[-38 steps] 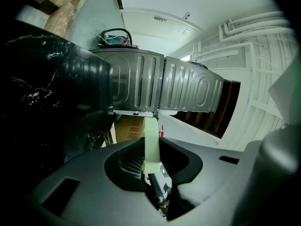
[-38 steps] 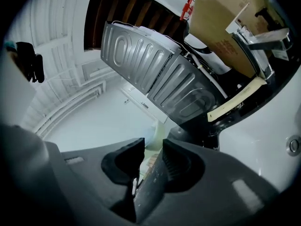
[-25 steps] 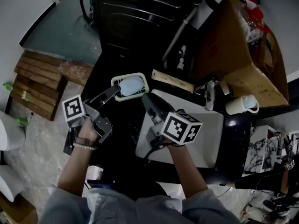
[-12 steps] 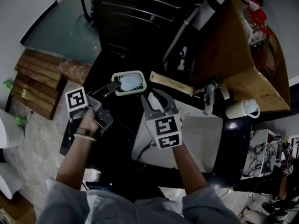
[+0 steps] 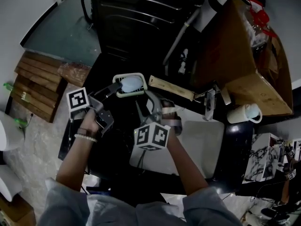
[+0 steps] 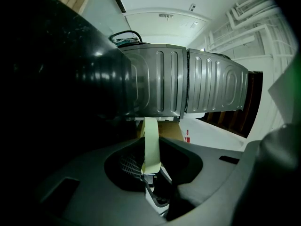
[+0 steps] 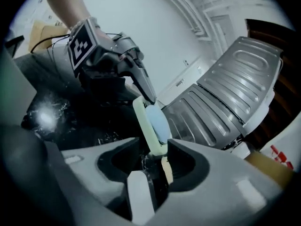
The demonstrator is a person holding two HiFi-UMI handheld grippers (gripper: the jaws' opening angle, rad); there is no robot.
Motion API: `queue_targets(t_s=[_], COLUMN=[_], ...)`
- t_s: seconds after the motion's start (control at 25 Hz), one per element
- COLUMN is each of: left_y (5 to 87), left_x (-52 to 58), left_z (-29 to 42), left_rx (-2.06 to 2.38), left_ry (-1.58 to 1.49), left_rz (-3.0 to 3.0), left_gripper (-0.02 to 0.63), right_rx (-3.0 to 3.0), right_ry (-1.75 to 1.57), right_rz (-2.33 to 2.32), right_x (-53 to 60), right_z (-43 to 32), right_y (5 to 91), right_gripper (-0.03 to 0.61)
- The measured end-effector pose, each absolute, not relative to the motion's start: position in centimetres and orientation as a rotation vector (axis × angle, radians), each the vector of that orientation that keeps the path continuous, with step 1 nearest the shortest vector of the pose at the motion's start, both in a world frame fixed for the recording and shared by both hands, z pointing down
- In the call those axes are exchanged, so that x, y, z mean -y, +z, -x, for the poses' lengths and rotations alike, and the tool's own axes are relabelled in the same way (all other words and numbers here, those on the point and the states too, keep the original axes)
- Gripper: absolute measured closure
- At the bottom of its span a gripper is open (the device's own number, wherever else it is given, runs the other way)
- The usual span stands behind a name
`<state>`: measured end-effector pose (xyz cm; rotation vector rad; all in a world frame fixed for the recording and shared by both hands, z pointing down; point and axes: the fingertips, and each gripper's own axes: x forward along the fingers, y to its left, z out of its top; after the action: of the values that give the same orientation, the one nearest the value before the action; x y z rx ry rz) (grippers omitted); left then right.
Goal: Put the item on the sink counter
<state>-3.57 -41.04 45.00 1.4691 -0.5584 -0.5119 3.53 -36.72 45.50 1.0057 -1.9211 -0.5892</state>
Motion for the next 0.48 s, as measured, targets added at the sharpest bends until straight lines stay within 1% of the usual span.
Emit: queue_targets(t_s=[0.2,0.36,0.4,0.44,0.48], left_y=[45.3,45.6,45.7,45.6,45.6], left_x=[41.0,41.0,41.1,41.1,41.1], left_z=[3.5,3.5,3.5,3.5,3.5], left_rx=[0.553,0.556,0.555,0.554,0.552], left_ry=[-0.496,-0.493,-0.495,-0.497,-0.497], left_rz=[-1.467,-1.462,-1.46,-1.46,-1.459], left_gripper=[0.526,0.526,0.526,0.526,0.526], right_rx=[1.83,1.765,1.751,1.74,1.732], right_ry=[-0.707,-0.723,-0.728,-0.737,-0.75], right_rz=[-0.981,-0.962,-0.96,-0.962,-0.961], right_x=[37.2,37.5,37.5,37.5,37.6], right_z=[-2.6,-2.5,-2.5,-2.5,-2.5], right_y=[46.9,47.4,47.4,47.3,47.3], right_gripper=[0.399,0.408,0.415,0.457,0.478])
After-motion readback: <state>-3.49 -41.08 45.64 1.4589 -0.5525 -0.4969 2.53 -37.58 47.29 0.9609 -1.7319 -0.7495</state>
